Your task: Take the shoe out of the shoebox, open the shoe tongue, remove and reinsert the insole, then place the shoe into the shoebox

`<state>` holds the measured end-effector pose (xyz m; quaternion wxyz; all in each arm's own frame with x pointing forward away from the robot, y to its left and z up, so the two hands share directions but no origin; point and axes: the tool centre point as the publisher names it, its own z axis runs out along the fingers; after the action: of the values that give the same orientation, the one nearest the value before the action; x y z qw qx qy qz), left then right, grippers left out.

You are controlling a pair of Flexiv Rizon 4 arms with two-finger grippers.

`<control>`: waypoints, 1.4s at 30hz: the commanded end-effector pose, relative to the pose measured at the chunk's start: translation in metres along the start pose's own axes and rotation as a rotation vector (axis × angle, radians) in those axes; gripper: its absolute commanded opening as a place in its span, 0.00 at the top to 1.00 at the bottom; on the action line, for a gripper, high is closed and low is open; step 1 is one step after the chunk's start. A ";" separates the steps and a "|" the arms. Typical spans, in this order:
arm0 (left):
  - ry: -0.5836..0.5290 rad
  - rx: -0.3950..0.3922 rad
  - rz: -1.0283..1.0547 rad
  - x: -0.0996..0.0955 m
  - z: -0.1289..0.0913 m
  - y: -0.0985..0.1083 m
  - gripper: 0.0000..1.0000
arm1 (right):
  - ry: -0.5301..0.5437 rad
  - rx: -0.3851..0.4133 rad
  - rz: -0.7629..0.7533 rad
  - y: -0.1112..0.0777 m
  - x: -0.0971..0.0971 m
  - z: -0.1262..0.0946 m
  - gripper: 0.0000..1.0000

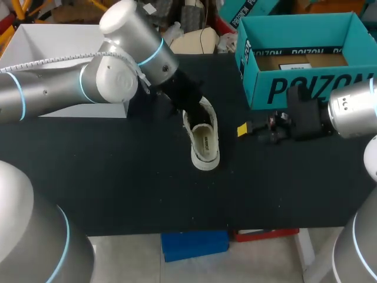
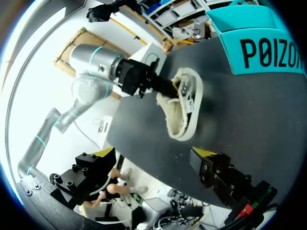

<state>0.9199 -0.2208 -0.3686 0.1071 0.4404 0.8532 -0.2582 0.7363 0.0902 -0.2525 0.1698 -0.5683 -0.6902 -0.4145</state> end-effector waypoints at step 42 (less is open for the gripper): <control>-0.019 0.023 -0.473 0.057 -0.110 -0.024 0.00 | -0.001 0.001 0.001 0.000 0.000 0.000 0.00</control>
<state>0.8722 -0.1341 -0.2909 0.0452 0.2270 0.9282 -0.2914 0.7363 0.0901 -0.2525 0.1698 -0.5683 -0.6902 -0.4145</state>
